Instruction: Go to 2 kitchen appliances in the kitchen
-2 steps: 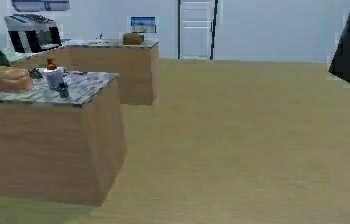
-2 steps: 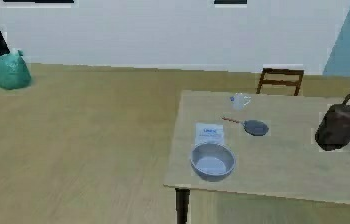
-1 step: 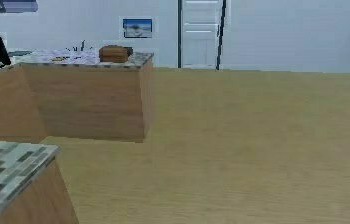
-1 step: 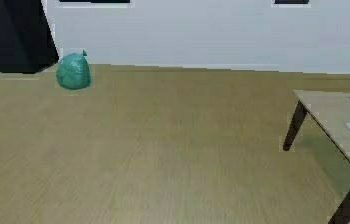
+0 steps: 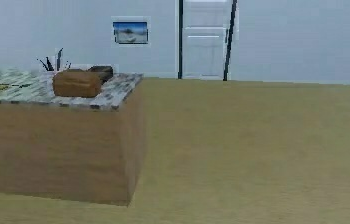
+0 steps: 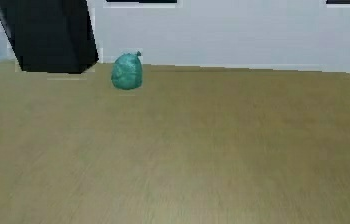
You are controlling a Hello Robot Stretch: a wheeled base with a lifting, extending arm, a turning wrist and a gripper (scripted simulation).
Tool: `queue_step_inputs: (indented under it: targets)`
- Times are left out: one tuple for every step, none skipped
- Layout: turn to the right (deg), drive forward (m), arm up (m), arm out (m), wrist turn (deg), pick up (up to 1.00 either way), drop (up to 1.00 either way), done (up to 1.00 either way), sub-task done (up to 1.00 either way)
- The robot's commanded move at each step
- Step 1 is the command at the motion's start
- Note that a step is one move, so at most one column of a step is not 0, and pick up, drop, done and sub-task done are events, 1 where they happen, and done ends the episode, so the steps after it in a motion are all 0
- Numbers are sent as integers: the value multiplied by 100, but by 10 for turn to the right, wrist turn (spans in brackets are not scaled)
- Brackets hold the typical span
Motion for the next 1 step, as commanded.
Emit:
queue_step_inputs:
  targets:
    - [-210,0,0,0,0,0,0,0,0]
